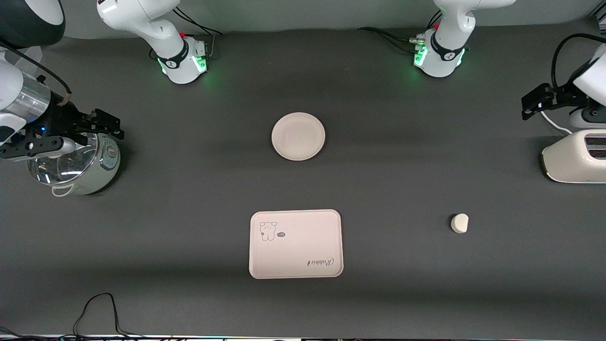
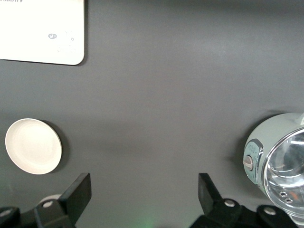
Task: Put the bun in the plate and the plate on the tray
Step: 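Lower the left gripper onto the white bun and grasp it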
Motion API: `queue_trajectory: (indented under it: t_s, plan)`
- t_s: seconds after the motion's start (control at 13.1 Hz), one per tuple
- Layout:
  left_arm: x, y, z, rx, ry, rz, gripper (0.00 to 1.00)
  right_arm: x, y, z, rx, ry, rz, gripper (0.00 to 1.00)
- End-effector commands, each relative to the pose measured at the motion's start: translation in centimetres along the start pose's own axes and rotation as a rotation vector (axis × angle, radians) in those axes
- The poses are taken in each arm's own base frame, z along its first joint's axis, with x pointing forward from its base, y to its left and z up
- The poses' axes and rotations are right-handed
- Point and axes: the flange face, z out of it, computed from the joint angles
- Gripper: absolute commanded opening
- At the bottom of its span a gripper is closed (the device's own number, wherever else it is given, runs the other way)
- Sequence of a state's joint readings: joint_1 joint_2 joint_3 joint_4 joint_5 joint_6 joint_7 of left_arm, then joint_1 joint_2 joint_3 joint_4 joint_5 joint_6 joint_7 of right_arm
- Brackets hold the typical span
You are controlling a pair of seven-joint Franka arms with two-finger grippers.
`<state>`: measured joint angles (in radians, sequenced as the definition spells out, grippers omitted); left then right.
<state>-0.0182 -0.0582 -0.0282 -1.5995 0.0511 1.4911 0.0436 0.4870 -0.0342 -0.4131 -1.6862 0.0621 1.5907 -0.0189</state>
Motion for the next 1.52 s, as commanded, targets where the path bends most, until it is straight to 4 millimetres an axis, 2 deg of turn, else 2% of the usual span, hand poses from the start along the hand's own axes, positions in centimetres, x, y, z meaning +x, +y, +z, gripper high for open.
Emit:
queue_trajectory:
  t_s: [0.0, 0.08, 0.23, 0.3, 0.38, 0.53, 0.61, 0.76, 0.84, 1.07, 1.22, 1.37, 1.45]
  plan:
    - [1.3, -0.1, -0.1, -0.037, -0.031, -0.013, 1.00, -0.5, 1.2, -0.7, -0.018, 0.007, -0.004, 1.00]
    - [1.4, -0.1, 0.2, -0.056, -0.037, -0.019, 1.00, -0.5, 1.8, -0.7, -0.019, 0.009, 0.007, 1.00]
    - [2.0, -0.4, 0.9, -0.059, -0.035, -0.015, 1.00, -0.4, 0.0, -0.5, -0.037, 0.004, -0.013, 1.00]
    - [3.0, -0.7, 2.3, -0.059, -0.031, -0.017, 1.00, -0.1, -0.4, -0.1, -0.068, -0.001, -0.022, 1.00]
    - [4.6, -0.6, 4.9, -0.052, -0.026, -0.016, 1.00, 0.5, -0.1, 0.3, -0.106, -0.005, -0.026, 1.00]
    - [7.4, -0.5, 11.5, -0.050, 0.007, -0.016, 1.00, 1.5, -0.2, -1.9, -0.112, 0.039, -0.034, 1.00]
    - [8.8, -0.5, 15.1, -0.050, 0.006, -0.015, 1.00, 1.9, -0.1, -1.8, -0.112, 0.037, -0.030, 1.00]
    - [12.0, 0.5, 22.2, -0.044, 0.003, -0.006, 1.00, 1.0, -0.9, -3.5, -0.108, 0.076, -0.034, 1.00]
    - [13.2, 1.0, 26.1, -0.044, 0.011, -0.008, 1.00, 0.9, -1.1, -3.6, -0.103, 0.084, -0.037, 1.00]
    - [14.3, 1.7, 37.4, -0.047, 0.072, -0.005, 1.00, 1.0, -0.5, -3.8, -0.104, 0.087, -0.036, 1.00]
    - [14.5, 2.3, 42.1, -0.049, 0.106, -0.002, 1.00, 0.9, 0.6, -4.3, -0.104, 0.088, -0.016, 1.00]
    - [14.6, 2.3, 44.2, -0.043, 0.119, 0.007, 1.00, 0.9, 0.9, -4.3, -0.103, 0.085, -0.009, 1.00]
    - [14.6, 2.3, 44.3, -0.035, 0.119, 0.018, 0.96, 0.8, 0.8, -4.3, -0.103, 0.085, -0.008, 1.00]
